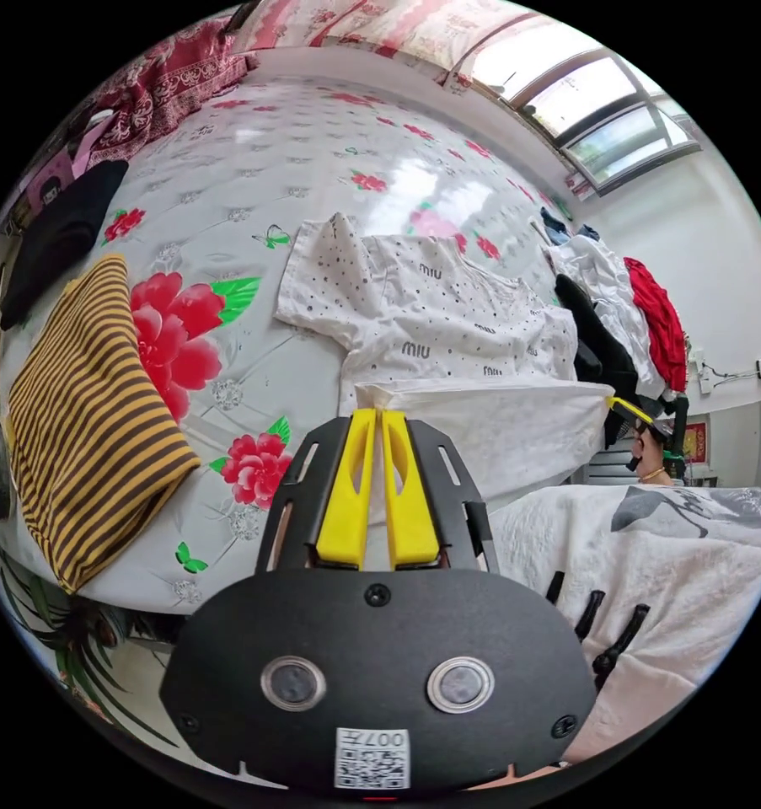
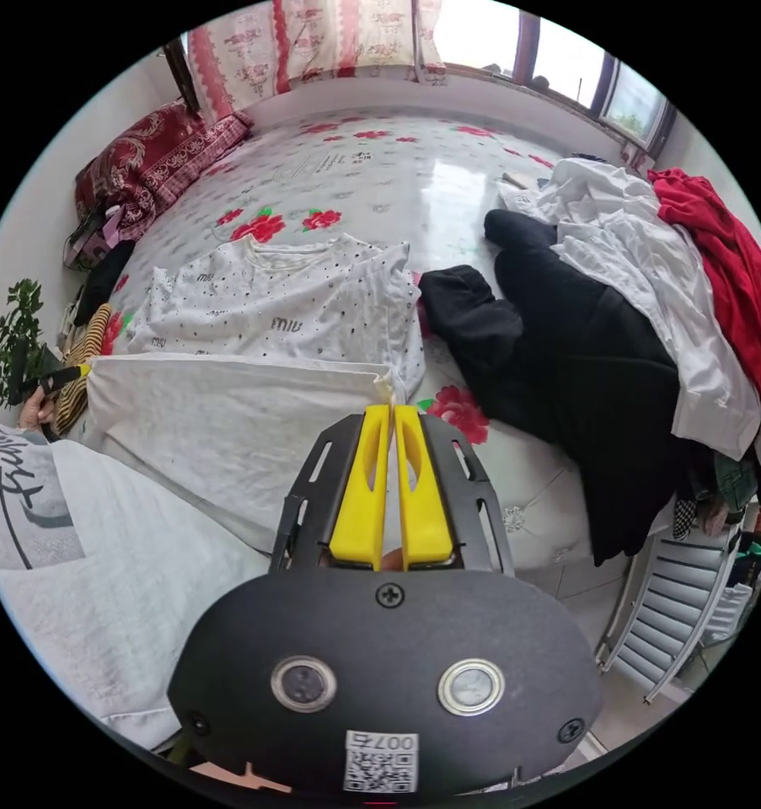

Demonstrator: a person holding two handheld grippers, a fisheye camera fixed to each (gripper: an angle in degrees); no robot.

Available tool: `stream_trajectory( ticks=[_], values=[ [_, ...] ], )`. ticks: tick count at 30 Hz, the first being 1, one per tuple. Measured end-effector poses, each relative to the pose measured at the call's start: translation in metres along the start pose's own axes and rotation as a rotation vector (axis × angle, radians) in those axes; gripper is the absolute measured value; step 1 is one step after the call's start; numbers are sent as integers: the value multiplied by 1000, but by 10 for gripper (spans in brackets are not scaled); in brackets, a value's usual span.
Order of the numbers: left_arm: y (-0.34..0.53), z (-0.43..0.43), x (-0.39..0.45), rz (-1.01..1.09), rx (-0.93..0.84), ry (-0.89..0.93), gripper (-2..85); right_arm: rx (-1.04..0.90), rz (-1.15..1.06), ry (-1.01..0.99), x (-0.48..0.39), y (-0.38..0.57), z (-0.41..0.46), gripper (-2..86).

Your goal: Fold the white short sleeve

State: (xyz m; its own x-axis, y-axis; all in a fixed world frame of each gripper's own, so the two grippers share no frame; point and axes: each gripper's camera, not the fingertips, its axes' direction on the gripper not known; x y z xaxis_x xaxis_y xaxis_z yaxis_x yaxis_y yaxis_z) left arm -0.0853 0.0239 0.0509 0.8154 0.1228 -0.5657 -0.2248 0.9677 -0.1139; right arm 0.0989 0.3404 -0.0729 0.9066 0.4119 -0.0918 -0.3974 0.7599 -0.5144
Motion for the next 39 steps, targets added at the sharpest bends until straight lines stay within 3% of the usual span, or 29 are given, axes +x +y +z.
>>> stream_trajectory(
  ticks=[3, 5, 11, 16, 23, 26, 31, 35, 38, 39],
  values=[
    [-21, 36, -13, -15, -95, -13, -5, -126, 77, 6, 12, -6, 40, -2],
    [-29, 52, -24, -60, -155, -63, -4, -219, 146, 126, 14, -8, 63, -2],
    [-30, 19, -65, -218, -24, -50, 39, -72, 130, 285, -3, -2, 33, -2],
    [-51, 16, -119, -362, 34, 134, 95, 28, 117, 34, -13, -12, 15, -2],
    [-82, 28, -142, -404, 54, 148, 62, 41, 36, -182, -36, -46, 19, -3],
    [-78, 32, -157, -455, 66, 230, 2, 27, -7, -204, -41, -54, 20, -2],
    [1, 22, -207, -836, 391, 576, -9, -9, -33, -233, -41, -54, 27, -2],
    [55, 50, -219, -1095, 551, 797, -10, -64, -37, -272, -39, -54, 41, -2],
    [43, 35, -210, -966, 562, 726, -10, -66, -64, -272, -39, -59, 39, -2],
    [22, 18, -198, -796, 538, 659, -10, -64, -69, -270, -39, -61, 38, -2]
  ],
)
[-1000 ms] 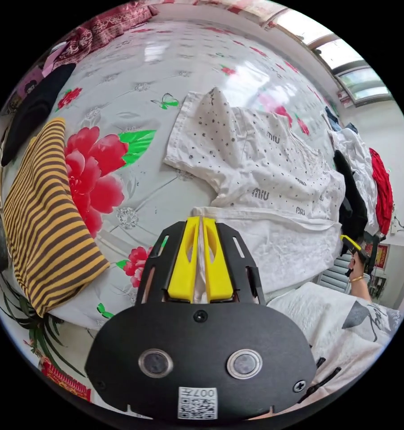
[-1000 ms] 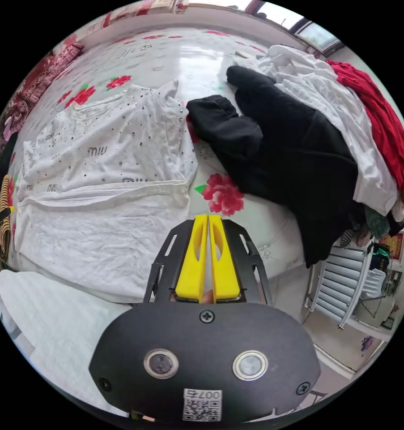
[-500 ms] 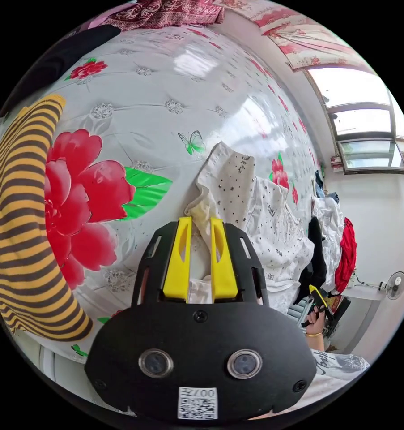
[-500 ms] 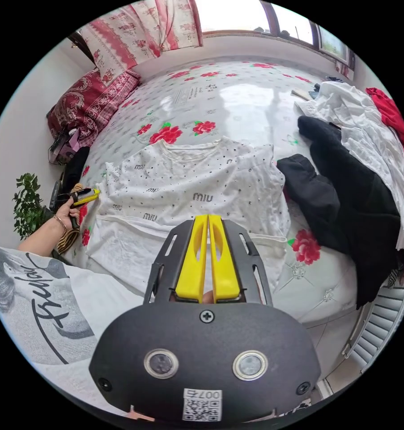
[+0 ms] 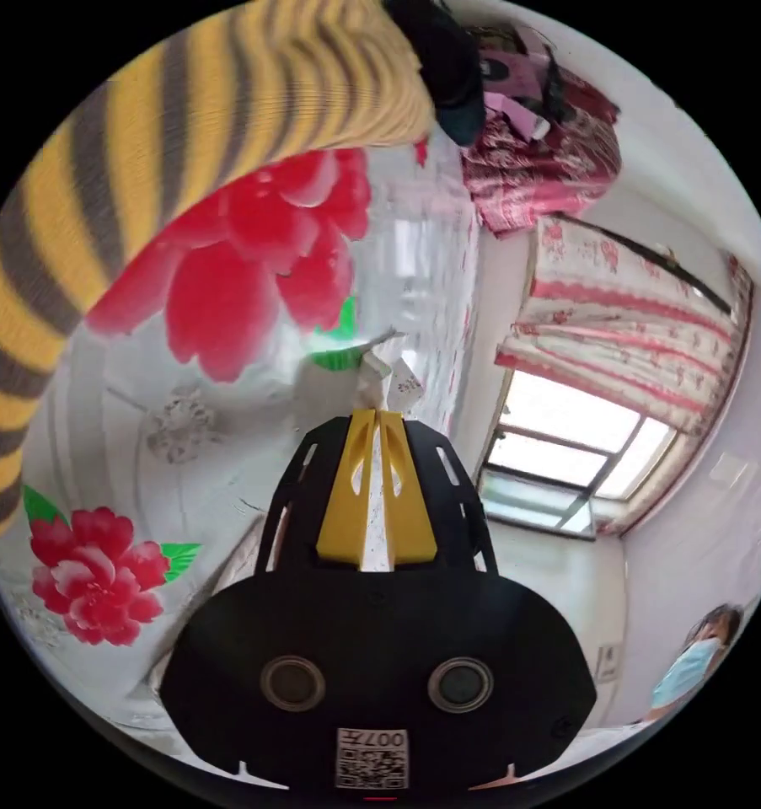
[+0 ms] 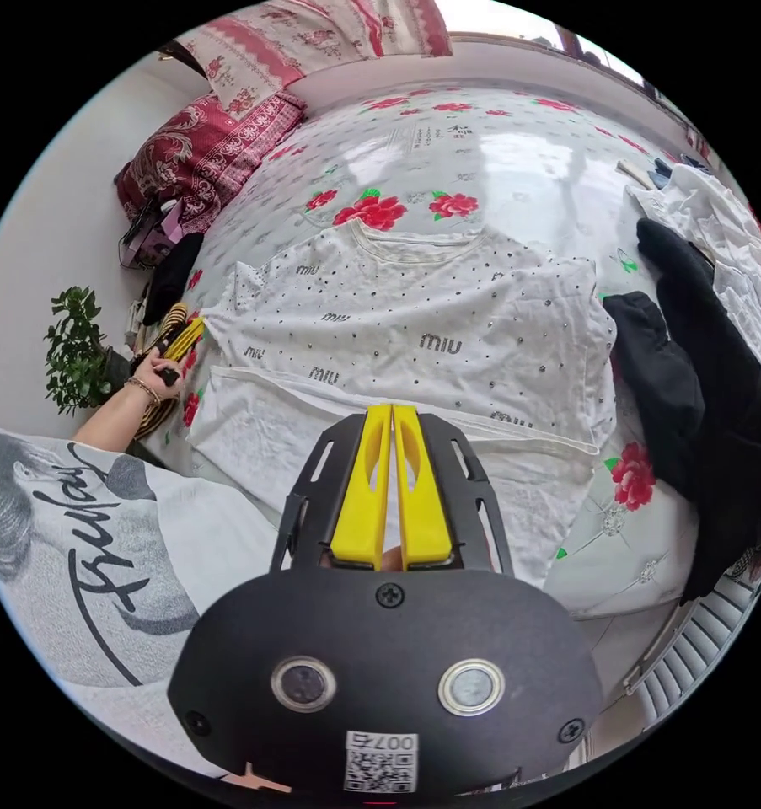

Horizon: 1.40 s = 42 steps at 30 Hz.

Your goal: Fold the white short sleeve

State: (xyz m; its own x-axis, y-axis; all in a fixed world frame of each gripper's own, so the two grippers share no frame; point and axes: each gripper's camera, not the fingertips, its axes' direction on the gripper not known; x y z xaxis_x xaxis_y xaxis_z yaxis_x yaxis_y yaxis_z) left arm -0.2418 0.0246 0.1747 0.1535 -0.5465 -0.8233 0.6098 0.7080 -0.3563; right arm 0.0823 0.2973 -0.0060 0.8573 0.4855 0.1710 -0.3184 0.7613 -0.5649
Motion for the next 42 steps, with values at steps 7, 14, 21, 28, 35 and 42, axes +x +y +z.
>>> stream_trajectory(
  ticks=[7, 14, 21, 28, 35, 42],
  values=[
    [104, 112, 118, 1110, -752, -446, -8, -36, -11, -68, 9, -19, 14, -1],
    [154, 128, 94, 1183, -807, -523, -3, -121, -181, -155, -27, -75, 49, 9],
    [177, 119, 93, 1177, -795, -479, 51, -81, -238, -171, -32, -103, 43, 26],
    [178, 108, 98, 1124, -651, -502, 33, 92, 66, -37, 71, -65, -14, 36],
    [187, 126, 88, 1065, -771, -585, -6, 310, 655, -6, 229, 18, -71, 35],
    [200, 128, 106, 1008, -754, -563, -10, 287, 899, -364, 294, 54, -13, 23]
  ],
)
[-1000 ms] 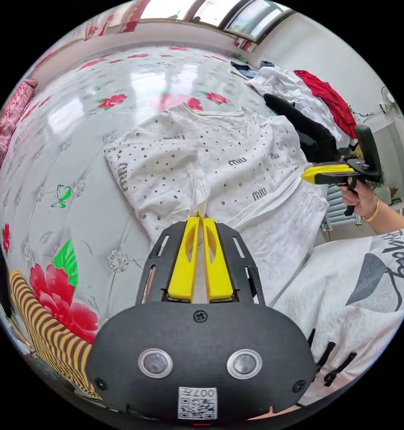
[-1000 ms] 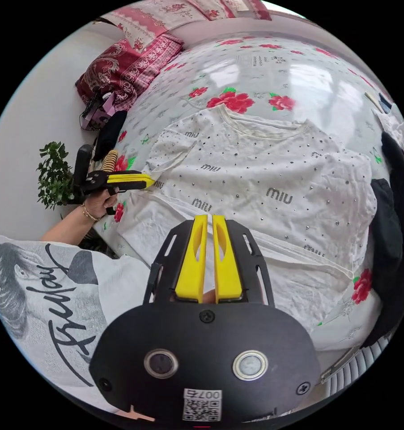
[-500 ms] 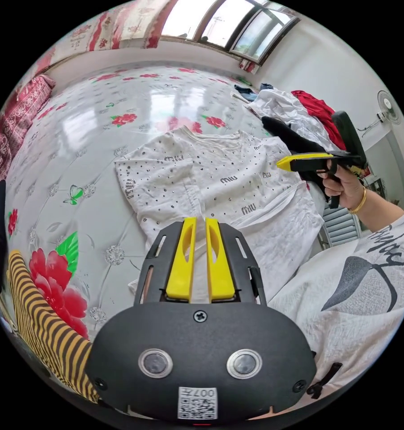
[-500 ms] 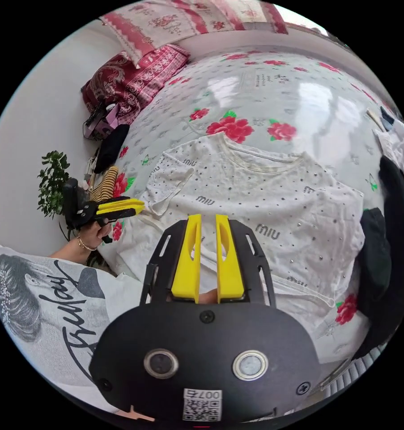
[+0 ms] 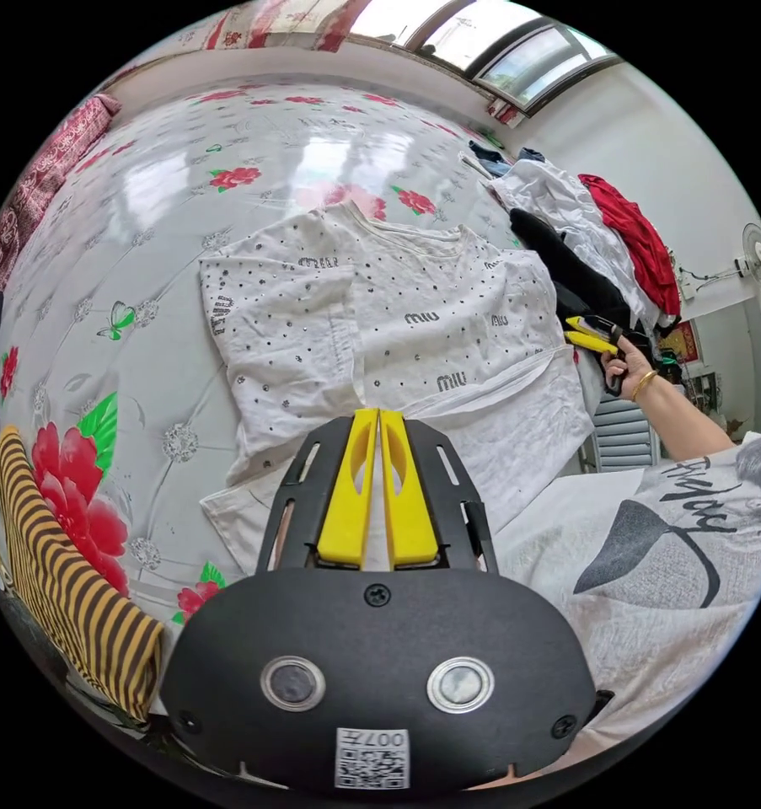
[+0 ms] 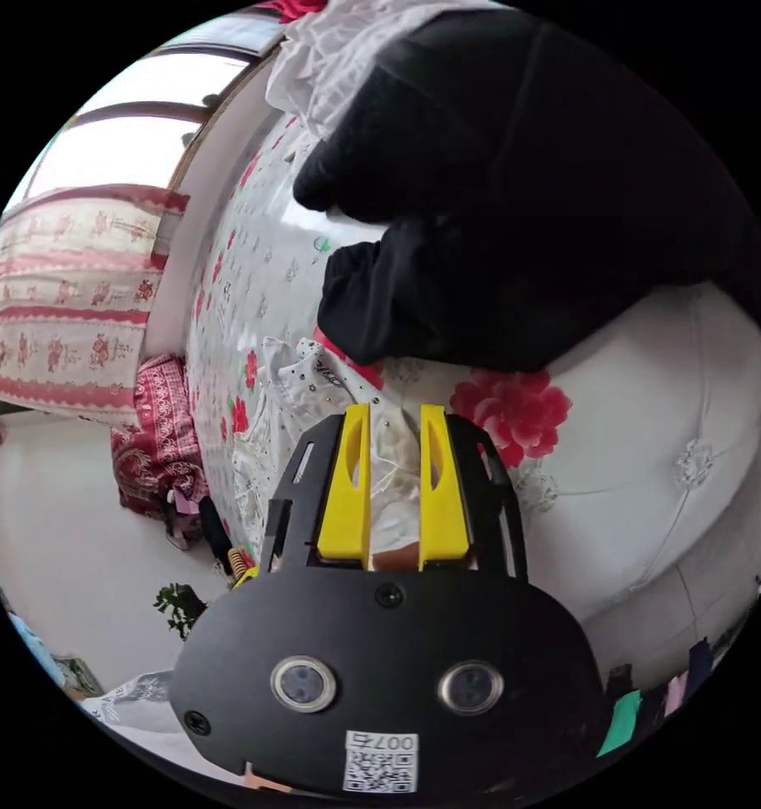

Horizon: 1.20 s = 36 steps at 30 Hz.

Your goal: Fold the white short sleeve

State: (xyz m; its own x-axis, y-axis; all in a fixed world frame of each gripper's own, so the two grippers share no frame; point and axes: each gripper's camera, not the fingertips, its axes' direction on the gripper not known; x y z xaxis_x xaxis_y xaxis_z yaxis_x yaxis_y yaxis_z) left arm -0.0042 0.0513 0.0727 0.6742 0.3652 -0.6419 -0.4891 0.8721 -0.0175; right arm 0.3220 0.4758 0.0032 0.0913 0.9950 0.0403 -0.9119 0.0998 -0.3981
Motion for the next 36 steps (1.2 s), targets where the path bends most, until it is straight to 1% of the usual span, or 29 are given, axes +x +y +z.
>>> stream_trajectory(
  ticks=[2, 3, 4, 6, 8, 9, 10, 11, 13, 15, 16, 17, 18, 20, 21, 23, 26, 30, 31, 33, 35, 36],
  values=[
    [1, 0, 4, -3, -5, -3, -10, -13, 23, -123, 8, 2, 8, 12],
    [1, 1, 6, -8, -15, -7, -10, -6, 15, -140, 7, 3, 7, 9],
    [2, 2, 8, -11, -23, -6, -10, 37, -45, -150, -3, 9, 0, 5],
    [3, 2, 12, -11, -31, 3, -10, 69, -263, -66, -38, 23, -12, 2],
    [2, 4, 17, -8, -42, 10, -10, -6, -657, 183, -98, 61, -5, 0],
    [1, 6, 21, -4, -49, 14, -10, -44, -742, 236, -109, 73, 1, 0],
    [-1, 8, 24, 3, -56, 21, -10, -134, -864, 322, -123, 95, 18, 0],
    [-2, 10, 26, 7, -61, 24, -10, -222, -935, 389, -128, 112, 35, 1],
    [-9, 17, 34, 25, -83, 29, -10, -270, -987, 450, -128, 127, 50, 4],
    [-14, 17, 41, 43, -84, 31, -10, -191, -919, 450, -123, 127, 45, 10],
    [-17, 17, 45, 55, -84, 33, -10, -146, -831, 390, -118, 118, 35, 16],
    [-18, 17, 46, 61, -85, 34, -10, -113, -724, 294, -108, 106, 22, 23],
    [-19, 16, 49, 73, -89, 34, -10, -95, -661, 246, -101, 99, 16, 27],
    [-18, 17, 50, 83, -100, 30, -10, -38, -364, 11, -58, 69, -6, 41],
    [-17, 18, 49, 82, -110, 27, -10, -31, -285, -53, -44, 62, -8, 45],
    [-15, 19, 46, 74, -117, 30, -10, 2, -21, -255, 5, 48, -9, 57],
    [-11, 18, 39, 54, -129, 34, -10, 27, 121, -340, 33, 44, 1, 55],
    [-10, 13, 32, 47, -135, 22, -10, 16, 92, -361, 23, 37, 9, 34],
    [-10, 11, 30, 45, -135, 17, -10, 44, 50, -355, 7, 38, 3, 24],
    [-10, 7, 28, 40, -129, 7, -10, 93, -174, -299, -40, 47, -15, 12],
    [-8, 4, 24, 29, -121, 6, -10, 53, -655, -37, -125, 86, -17, 7],
    [-8, 3, 21, 21, -118, 10, -10, 30, -772, 27, -143, 101, -12, 7]
  ],
)
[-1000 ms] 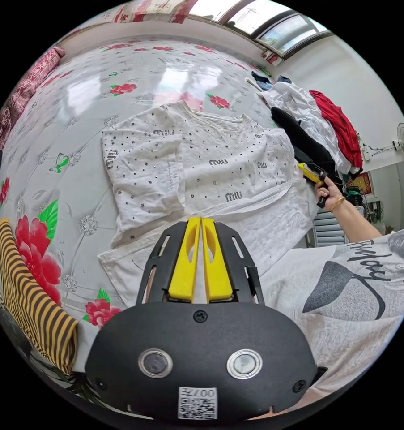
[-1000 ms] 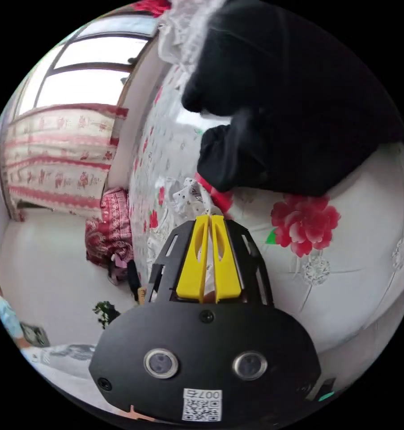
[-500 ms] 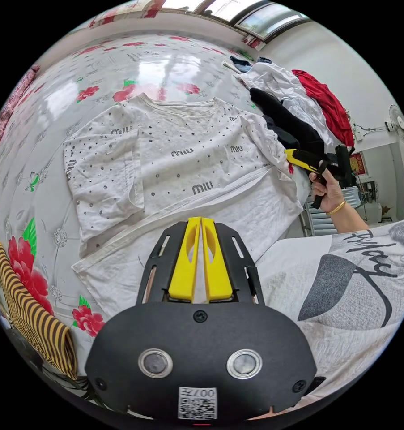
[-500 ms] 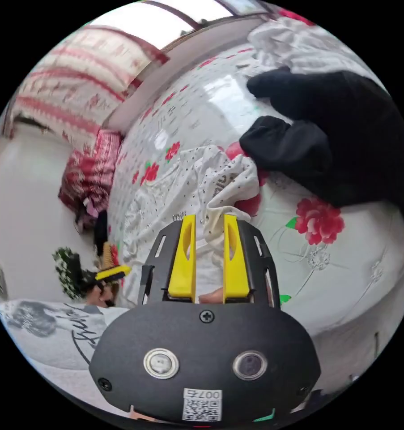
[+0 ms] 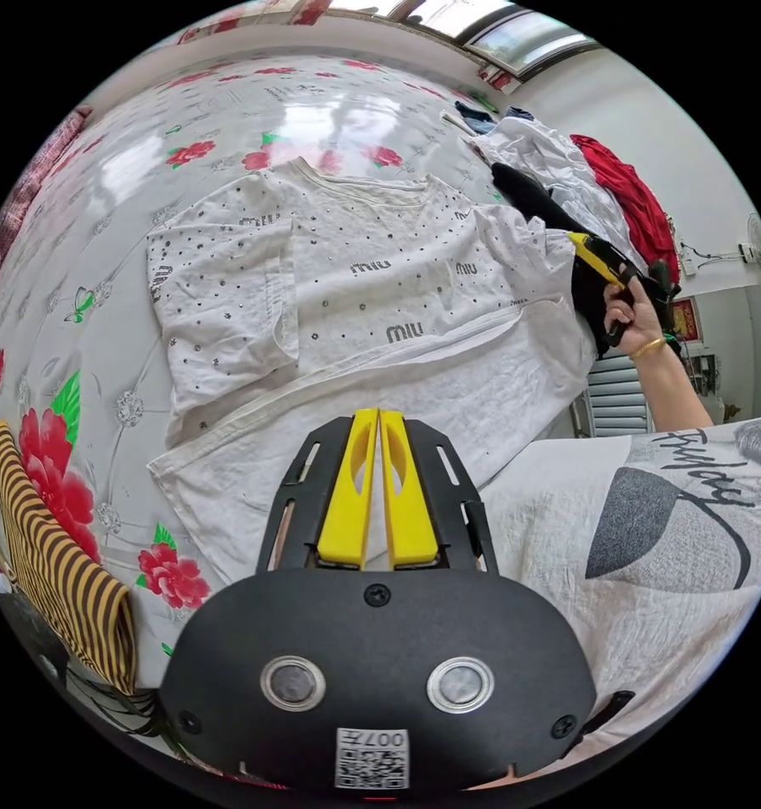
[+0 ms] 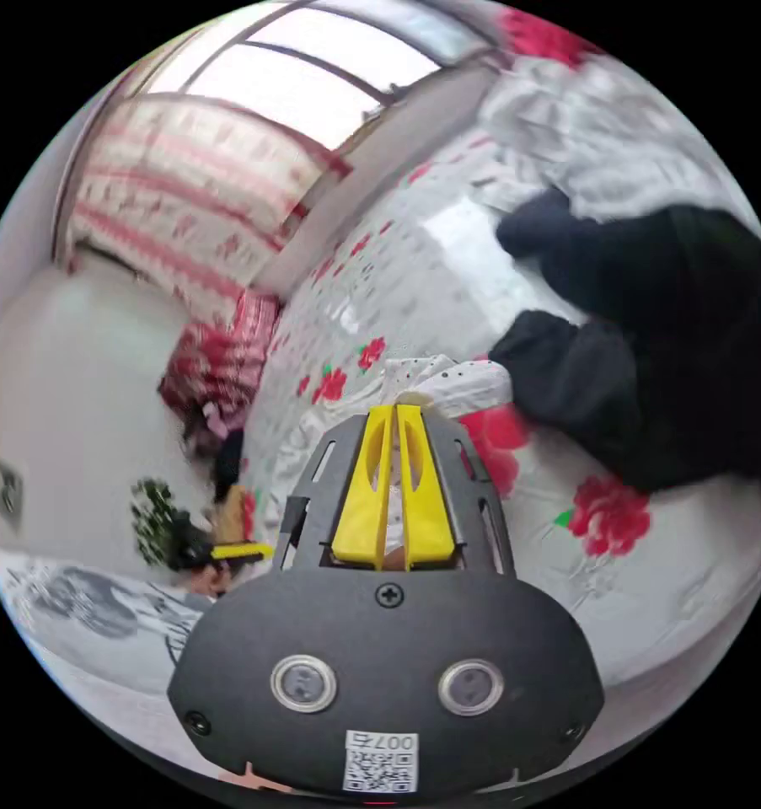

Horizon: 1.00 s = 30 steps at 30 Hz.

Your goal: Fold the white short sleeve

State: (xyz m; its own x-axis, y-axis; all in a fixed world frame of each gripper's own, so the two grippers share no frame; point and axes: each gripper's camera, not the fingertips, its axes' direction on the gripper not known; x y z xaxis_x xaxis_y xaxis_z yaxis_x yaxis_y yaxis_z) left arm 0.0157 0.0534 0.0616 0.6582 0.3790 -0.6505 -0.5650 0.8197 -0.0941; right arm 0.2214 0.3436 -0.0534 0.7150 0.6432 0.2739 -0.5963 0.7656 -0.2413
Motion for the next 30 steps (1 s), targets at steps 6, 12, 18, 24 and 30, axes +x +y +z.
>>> stream_trajectory(
  ticks=[6, 12, 18, 24, 30],
  values=[
    [-1, 4, -10, -19, -14, 12, -10, -256, -438, 354, -101, 52, 65, 31],
    [2, 8, -17, -17, -29, 20, -10, -211, -179, 188, -72, 57, 67, 54],
    [-4, 22, -26, 1, -78, 15, -10, -325, -179, 166, -74, 45, 122, 65],
    [-17, 31, -43, 25, -127, 34, -10, -628, -492, 0, -140, 62, 186, 52],
    [-22, -5, -35, 84, -9, 87, -4, -294, -342, 229, -128, 53, 131, 62]
  ],
)
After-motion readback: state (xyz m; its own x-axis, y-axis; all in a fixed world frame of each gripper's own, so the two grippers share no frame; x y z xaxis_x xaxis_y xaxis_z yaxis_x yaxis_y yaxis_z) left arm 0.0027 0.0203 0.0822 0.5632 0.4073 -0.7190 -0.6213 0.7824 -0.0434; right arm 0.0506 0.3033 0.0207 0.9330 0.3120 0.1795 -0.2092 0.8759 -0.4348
